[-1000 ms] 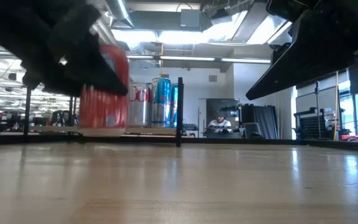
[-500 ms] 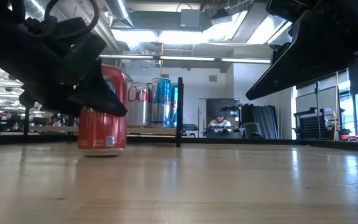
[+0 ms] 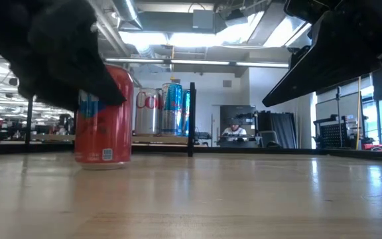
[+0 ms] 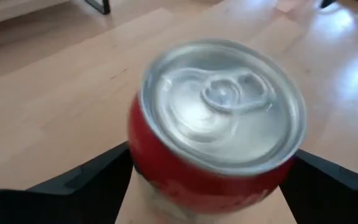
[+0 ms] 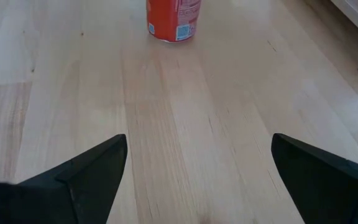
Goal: Place canned beverage on shelf
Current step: Put the bottom red soda can on the shelf
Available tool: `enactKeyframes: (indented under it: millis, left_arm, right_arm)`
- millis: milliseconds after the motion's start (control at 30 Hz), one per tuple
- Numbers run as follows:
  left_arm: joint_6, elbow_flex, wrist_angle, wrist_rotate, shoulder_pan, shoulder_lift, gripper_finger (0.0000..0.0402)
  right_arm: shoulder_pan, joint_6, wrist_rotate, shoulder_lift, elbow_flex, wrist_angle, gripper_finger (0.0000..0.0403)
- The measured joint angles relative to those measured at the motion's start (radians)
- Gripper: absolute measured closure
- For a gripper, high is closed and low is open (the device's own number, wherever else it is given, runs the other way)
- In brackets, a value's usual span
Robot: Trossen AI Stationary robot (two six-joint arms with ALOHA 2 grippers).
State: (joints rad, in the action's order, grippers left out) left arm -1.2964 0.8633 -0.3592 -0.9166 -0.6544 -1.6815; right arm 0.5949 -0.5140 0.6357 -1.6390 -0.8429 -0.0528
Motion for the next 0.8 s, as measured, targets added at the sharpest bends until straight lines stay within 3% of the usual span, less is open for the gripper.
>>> enactKeyframes:
  millis: [367, 633, 800]
  left_arm:
    - [0.131, 0.002, -0.015, 0.034, -0.016, 0.141, 0.0052]
    - [0.444, 0.002, -0.007, 0.169, -0.010, 0.215, 0.0052]
    - [0.618, 0.002, -0.005, 0.183, 0.018, 0.245, 0.0052]
  right_arm:
    - [0.000, 0.000, 0.000, 0.000, 0.000, 0.000, 0.0020]
    - [0.000, 0.000, -0.007, 0.000, 0.000, 0.000, 0.0020]
    - [-0.001, 0.000, 0.000, 0.000, 0.000, 0.001, 0.0020]
